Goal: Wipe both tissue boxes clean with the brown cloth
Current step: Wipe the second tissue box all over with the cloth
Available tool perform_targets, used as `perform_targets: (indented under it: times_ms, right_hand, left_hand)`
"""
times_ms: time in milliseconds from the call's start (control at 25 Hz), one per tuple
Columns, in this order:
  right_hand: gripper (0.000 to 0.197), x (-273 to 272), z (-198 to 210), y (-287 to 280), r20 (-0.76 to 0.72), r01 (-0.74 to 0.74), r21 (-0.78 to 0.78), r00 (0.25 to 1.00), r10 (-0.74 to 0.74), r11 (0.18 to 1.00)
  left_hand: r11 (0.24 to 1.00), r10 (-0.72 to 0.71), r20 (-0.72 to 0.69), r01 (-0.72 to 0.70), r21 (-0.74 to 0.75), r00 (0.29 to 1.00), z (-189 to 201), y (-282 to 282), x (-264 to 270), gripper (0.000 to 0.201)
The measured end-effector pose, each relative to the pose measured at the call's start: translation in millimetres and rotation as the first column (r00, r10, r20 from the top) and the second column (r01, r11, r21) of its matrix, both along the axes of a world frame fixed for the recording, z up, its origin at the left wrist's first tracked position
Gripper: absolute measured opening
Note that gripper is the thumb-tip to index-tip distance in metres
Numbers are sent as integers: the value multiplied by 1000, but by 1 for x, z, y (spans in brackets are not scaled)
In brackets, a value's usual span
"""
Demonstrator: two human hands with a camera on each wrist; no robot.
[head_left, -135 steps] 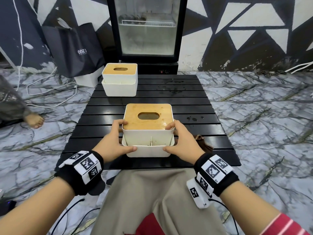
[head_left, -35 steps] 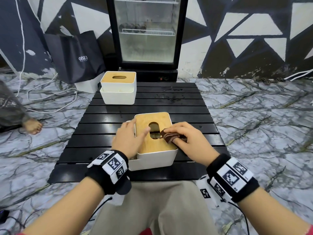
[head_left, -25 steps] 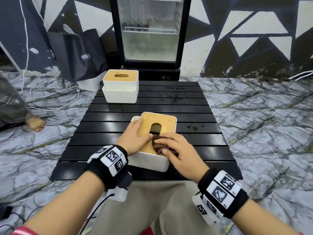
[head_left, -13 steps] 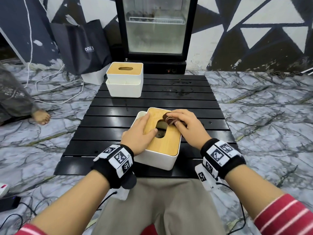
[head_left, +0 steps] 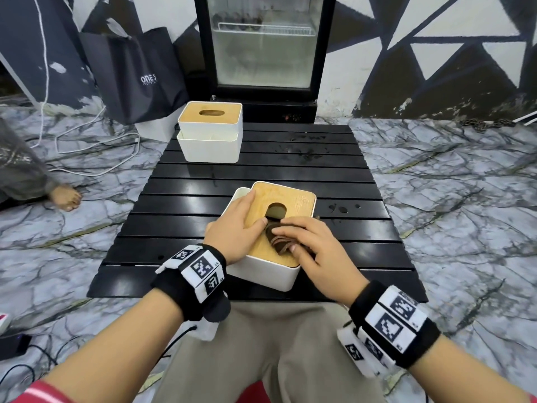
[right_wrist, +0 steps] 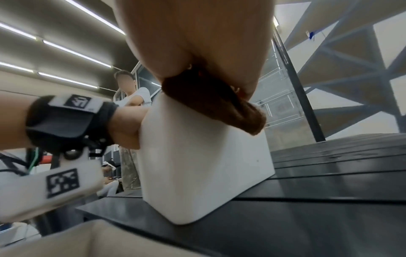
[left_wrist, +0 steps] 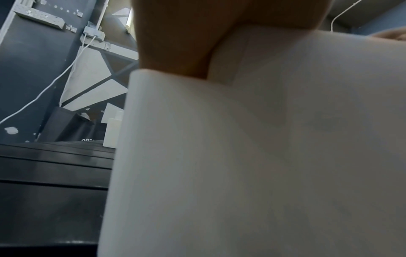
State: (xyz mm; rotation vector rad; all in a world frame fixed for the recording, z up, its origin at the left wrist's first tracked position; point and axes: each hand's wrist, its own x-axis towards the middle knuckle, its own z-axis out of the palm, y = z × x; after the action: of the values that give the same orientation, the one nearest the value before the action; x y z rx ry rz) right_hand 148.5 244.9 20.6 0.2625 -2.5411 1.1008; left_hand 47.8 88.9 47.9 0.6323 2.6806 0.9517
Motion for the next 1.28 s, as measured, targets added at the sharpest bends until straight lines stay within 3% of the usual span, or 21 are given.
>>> perform_targets:
  times_ms: [320,640,800,1040,1160,1280]
  right_hand:
    - [35,-42,4,23,40,147,-26,988,-146,989]
    - [36,-1,-4,3,-21,6,13,1000,-5,1000]
    - [32,-28,4,22,-56,87,37,995,-85,996]
    - [34,-52,11,33,94,188,-41,978,-183,981]
    - [35,-41,13,33,121,187,-35,976,-182,982]
    - [38,-26,15,38,146,162,-45,977,-154,986]
  left_hand:
    - [1000,15,5,-15,-5,1000,2,1,2,62]
    - [999,-31,-13,31,-23,999,-1,0,0,64]
    - [998,-52,-26,51,-26,998,-1,-1,-1,65]
    - [998,-54,3,54,-12,999,1,-1,-7,64]
    - [983,-126,4,125,-133,992,7,-3,-22,60]
    - [968,-158,-121,129,-215,980,15,-3,-37,56]
